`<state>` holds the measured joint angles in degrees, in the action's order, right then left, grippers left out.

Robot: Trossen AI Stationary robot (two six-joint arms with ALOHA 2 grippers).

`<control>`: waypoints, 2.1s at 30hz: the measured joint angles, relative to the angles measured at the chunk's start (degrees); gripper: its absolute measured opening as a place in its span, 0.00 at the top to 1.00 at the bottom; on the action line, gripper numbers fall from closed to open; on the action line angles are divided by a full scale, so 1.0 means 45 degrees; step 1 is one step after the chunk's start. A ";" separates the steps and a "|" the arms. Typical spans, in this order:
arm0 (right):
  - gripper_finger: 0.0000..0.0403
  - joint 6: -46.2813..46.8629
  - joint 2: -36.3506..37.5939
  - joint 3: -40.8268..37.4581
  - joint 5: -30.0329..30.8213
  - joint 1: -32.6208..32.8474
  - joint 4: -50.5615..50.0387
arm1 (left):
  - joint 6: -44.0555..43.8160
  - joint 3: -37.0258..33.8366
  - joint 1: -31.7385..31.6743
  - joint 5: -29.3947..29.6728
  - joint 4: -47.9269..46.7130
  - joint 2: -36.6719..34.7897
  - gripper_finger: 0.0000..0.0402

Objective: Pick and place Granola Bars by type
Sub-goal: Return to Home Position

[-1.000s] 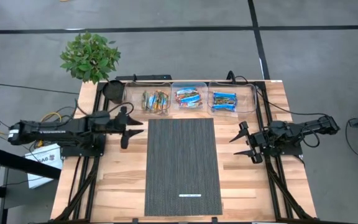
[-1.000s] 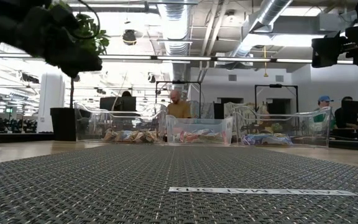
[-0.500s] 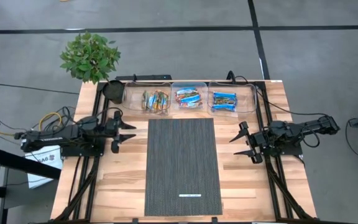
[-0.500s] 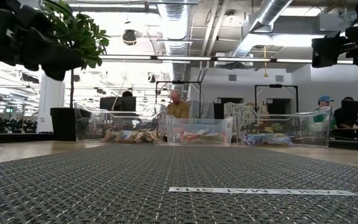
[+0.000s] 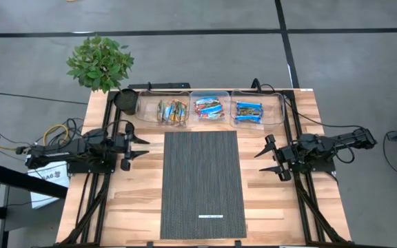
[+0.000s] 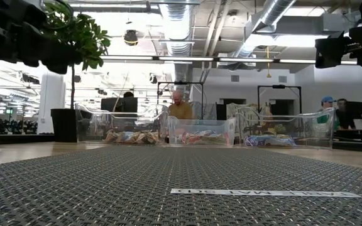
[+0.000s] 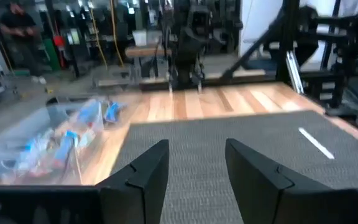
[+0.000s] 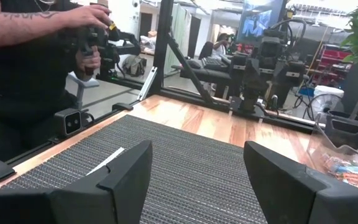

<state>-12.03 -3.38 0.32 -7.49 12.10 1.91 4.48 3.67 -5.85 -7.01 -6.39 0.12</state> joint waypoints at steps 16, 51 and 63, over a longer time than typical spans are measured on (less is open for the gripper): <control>0.38 0.0004 0.0001 0.0000 0.0019 0.0000 -0.0001 | 0.0086 -0.0696 0.0005 0.0507 0.2030 0.0043 0.62; 0.38 0.0004 0.0000 0.0000 0.0000 0.0002 -0.0002 | 0.0199 -0.0730 0.0005 0.1695 0.1849 0.0053 0.62; 0.38 0.0004 0.0000 0.0000 0.0000 0.0001 0.0000 | 0.0126 -0.0730 0.0005 0.1700 0.1849 0.0053 0.62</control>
<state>-12.01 -3.38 0.32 -7.49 12.10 1.91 5.04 0.38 -5.82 0.64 1.93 0.36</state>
